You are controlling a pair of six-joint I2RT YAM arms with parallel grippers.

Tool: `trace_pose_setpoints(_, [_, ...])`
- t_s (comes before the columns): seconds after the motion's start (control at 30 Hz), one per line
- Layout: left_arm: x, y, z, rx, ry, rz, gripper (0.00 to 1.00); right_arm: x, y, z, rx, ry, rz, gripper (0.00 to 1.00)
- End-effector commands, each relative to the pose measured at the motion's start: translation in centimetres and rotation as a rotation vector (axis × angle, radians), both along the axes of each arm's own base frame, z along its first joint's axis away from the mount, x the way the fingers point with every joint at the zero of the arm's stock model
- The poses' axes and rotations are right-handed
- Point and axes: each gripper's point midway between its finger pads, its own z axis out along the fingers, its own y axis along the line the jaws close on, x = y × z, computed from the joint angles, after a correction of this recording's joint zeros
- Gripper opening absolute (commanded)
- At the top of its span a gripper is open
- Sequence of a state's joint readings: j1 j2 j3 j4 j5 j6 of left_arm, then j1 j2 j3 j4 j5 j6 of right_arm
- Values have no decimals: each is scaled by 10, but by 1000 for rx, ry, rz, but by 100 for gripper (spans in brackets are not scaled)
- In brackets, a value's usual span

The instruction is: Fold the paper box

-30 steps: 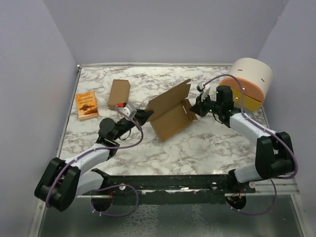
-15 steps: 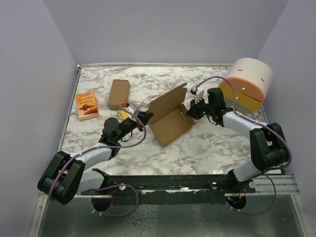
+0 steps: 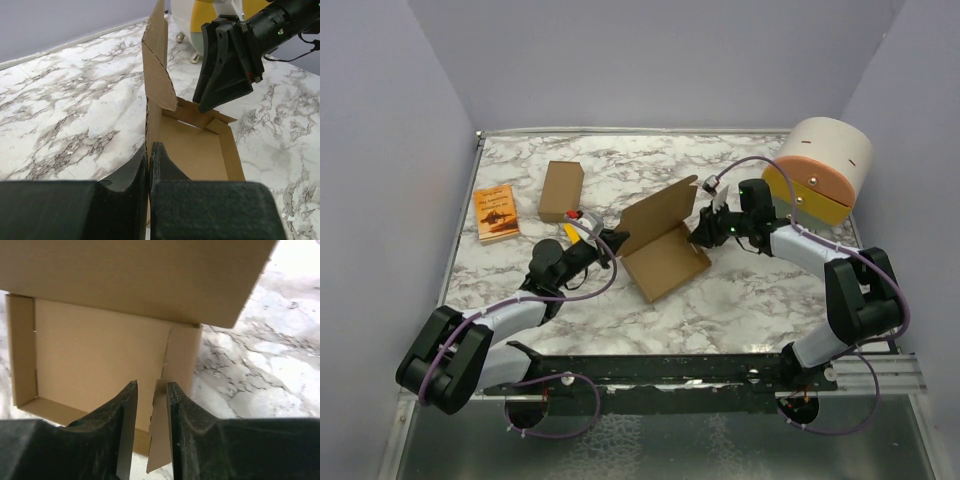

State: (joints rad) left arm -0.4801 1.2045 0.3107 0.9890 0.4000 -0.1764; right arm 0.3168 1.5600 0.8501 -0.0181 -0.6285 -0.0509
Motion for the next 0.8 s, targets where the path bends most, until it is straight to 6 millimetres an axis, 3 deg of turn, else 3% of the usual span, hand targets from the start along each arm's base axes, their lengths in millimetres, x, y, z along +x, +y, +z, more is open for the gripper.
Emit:
trace_pose_setpoints(0.0, [-3, -1, -1, 7, -3, -5, 0, -12, 21, 18, 109, 36, 109, 33])
trace_pose_setpoints(0.3, [-3, -2, -2, 9, 0, -10, 0, -8, 8, 0, 172, 183, 70, 38])
trace_pose_setpoints(0.53, [-3, -2, -3, 11, 3, -11, 0, -8, 6, -11, 194, 258, 52, 22])
trace_pose_setpoints(0.77, [-3, -2, -2, 11, -1, -12, 0, -9, 3, -17, 231, 316, 45, 19])
